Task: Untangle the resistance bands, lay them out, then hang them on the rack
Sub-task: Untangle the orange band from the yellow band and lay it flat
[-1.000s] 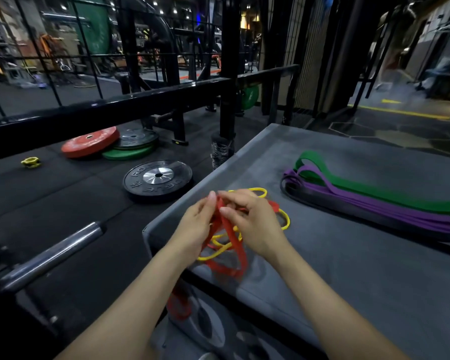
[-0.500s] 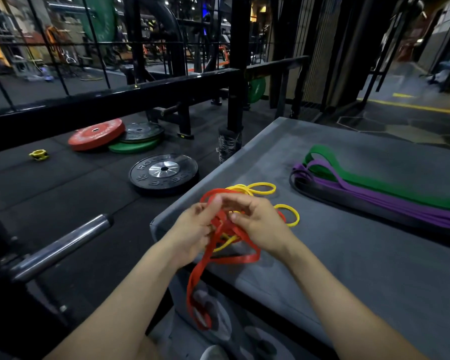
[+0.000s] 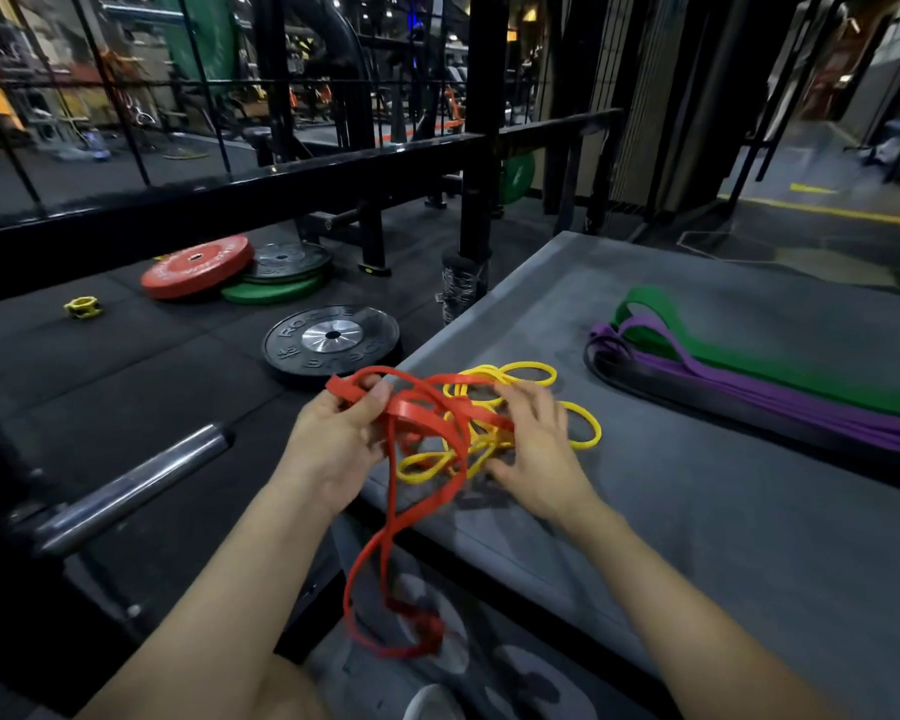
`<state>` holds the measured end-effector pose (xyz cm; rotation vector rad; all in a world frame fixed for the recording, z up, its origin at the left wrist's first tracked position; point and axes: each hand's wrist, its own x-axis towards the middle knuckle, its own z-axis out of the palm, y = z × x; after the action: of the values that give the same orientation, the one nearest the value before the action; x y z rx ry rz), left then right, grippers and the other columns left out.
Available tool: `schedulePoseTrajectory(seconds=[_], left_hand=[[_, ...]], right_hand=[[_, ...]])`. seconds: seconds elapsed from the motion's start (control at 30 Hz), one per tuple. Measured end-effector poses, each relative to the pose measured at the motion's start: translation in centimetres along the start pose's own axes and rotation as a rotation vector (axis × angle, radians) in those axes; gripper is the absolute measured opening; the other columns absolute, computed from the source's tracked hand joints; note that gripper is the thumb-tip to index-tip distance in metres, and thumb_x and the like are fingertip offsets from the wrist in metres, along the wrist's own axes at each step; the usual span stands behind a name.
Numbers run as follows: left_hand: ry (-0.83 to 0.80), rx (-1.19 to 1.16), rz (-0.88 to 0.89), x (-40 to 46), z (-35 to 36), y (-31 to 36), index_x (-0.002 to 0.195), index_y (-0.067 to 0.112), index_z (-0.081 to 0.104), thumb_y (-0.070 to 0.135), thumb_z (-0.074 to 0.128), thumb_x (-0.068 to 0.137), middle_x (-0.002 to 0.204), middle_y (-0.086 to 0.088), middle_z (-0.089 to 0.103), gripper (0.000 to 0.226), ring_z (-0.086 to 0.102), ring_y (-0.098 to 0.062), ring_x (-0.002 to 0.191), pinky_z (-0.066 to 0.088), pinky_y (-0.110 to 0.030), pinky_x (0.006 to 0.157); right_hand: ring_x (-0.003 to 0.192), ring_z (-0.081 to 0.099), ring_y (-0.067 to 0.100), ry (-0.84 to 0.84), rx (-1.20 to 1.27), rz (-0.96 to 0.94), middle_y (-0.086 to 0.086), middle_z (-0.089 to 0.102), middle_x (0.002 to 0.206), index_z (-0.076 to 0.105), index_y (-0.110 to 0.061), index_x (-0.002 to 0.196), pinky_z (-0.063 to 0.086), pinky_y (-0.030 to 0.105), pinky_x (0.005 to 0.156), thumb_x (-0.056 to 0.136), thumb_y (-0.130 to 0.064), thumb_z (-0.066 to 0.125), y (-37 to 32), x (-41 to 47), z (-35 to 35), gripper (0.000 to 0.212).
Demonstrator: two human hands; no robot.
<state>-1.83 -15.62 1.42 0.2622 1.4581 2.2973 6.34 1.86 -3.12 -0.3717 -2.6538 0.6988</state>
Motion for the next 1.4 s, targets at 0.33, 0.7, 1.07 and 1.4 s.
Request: schedulePoseTrajectory(seconds=[0.33,0.7,1.07,1.4], left_hand=[[0.047,-0.193,-0.016,1.5,1.7,5.7,0.082,0.011,0.053,0.010,0.045,0.096,0.057,-0.001,0.064,0.016,0.061,-0.009,0.045,0.052,-0.021,0.045],[0.055,-0.229,0.132,1.2,0.3,14.0,0.077,0.011,0.056,0.009,0.046,0.095,0.060,-0.001,0.066,0.021,0.064,-0.008,0.051,0.052,-0.019,0.049],[-0.025,-0.077,0.081,1.2,5.1,13.9,0.078,0.010,0.057,0.007,0.051,0.093,0.065,-0.002,0.062,0.016,0.057,-0.012,0.060,0.052,-0.023,0.053],[-0.202,0.104,0.124,-1.4,8.9,17.4,0.081,0.015,0.057,0.011,0.052,0.093,0.063,0.001,0.065,0.013,0.062,-0.010,0.056,0.054,-0.022,0.054]], right_hand=[[0.120,0.040,0.028,-0.250,-0.125,0.036,0.006,0.043,0.130,0.039,-0.019,0.135,0.033,0.036,0.103,0.076,-0.039,0.071,-0.3,0.4,0.1,0.070],[0.104,0.060,0.035,0.041,-0.149,0.382,0.020,0.064,0.111,0.062,-0.001,0.104,0.046,0.032,0.078,0.094,-0.010,0.042,1.6,5.8,-3.9,0.024],[0.111,0.055,0.030,-0.325,-0.483,0.156,0.016,0.056,0.123,0.056,-0.015,0.119,0.044,0.033,0.091,0.087,-0.022,0.053,3.0,5.7,-3.1,0.033],[0.099,0.060,0.027,-0.139,0.414,-0.108,0.016,0.059,0.104,0.048,-0.003,0.126,0.047,0.038,0.088,0.084,-0.021,0.068,-11.1,4.2,-14.8,0.050]])
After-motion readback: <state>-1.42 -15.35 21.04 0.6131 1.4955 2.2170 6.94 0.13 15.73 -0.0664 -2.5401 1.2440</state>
